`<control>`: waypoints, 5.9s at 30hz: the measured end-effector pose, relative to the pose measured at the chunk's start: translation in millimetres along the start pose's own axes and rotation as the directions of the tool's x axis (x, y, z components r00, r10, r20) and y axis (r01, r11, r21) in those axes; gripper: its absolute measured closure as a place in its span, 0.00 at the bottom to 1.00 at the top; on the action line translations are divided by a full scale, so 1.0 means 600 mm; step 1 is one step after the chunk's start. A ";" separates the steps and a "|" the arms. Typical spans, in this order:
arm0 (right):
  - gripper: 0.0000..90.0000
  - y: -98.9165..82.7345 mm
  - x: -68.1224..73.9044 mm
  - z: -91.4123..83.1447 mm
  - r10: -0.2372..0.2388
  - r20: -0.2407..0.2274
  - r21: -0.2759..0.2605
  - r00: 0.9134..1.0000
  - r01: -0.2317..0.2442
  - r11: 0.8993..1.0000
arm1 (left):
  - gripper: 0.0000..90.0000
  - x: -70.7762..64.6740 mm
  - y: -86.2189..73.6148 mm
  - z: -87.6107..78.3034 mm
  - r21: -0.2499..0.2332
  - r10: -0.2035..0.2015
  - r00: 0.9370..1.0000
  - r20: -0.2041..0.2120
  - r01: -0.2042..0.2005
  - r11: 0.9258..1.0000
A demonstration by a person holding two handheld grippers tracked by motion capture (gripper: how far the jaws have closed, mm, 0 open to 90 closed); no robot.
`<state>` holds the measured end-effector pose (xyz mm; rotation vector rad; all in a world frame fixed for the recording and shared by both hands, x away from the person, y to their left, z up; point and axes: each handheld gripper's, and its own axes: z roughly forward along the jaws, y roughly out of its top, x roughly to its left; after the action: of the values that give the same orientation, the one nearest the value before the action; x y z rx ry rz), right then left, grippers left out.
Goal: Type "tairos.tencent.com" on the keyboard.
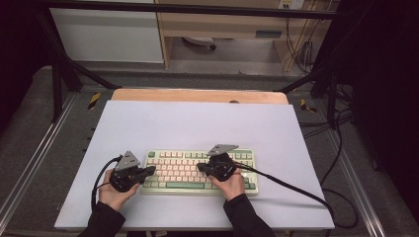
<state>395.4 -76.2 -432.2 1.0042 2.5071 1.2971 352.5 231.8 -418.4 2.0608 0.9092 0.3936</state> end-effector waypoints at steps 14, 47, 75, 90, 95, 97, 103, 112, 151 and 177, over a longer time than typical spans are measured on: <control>1.00 -0.001 0.002 0.000 -0.008 0.004 0.005 1.000 0.008 1.000 | 1.00 0.000 0.000 -0.001 -0.001 0.003 1.000 0.000 -0.003 1.000; 1.00 -0.013 -0.009 -0.080 -0.044 0.019 -0.030 0.999 0.045 0.999 | 1.00 -0.004 0.010 -0.003 -0.009 0.001 1.000 0.005 -0.001 1.000; 1.00 -0.057 -0.036 -0.136 -0.022 0.040 -0.046 0.999 0.024 0.999 | 1.00 -0.026 0.054 0.045 0.013 0.031 0.999 0.015 -0.031 0.999; 1.00 -0.068 -0.039 -0.142 -0.020 0.038 -0.042 0.999 0.021 0.999 | 1.00 -0.036 0.058 0.086 0.050 0.037 0.999 0.024 -0.039 0.998; 1.00 -0.068 -0.039 -0.143 -0.019 0.039 -0.046 0.999 0.021 0.999 | 1.00 -0.040 0.057 0.094 0.063 0.049 0.998 0.025 -0.051 0.997; 1.00 -0.069 -0.040 -0.144 -0.020 0.040 -0.046 0.999 0.022 0.999 | 1.00 -0.041 0.057 0.096 0.063 0.052 0.998 0.027 -0.053 0.997; 1.00 -0.069 -0.039 -0.143 -0.021 0.039 -0.045 0.999 0.023 0.999 | 1.00 -0.043 0.057 0.098 0.061 0.057 0.998 0.028 -0.059 0.996; 1.00 -0.069 -0.039 -0.142 -0.022 0.041 -0.043 0.999 0.023 0.999 | 1.00 -0.045 0.054 0.102 0.069 0.066 0.997 0.031 -0.068 0.995; 1.00 -0.050 -0.030 -0.127 -0.010 0.028 -0.059 1.000 0.012 0.998 | 1.00 -0.015 0.015 0.019 0.025 0.033 0.999 0.007 -0.033 0.999; 1.00 -0.010 -0.008 -0.045 -0.005 0.018 -0.019 1.000 0.006 1.000 | 1.00 -0.003 0.001 0.006 0.015 0.012 1.000 0.002 -0.012 1.000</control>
<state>385.3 -99.5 -420.9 0.9999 2.4780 1.3015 353.5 228.0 -420.1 2.0810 0.9022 0.3921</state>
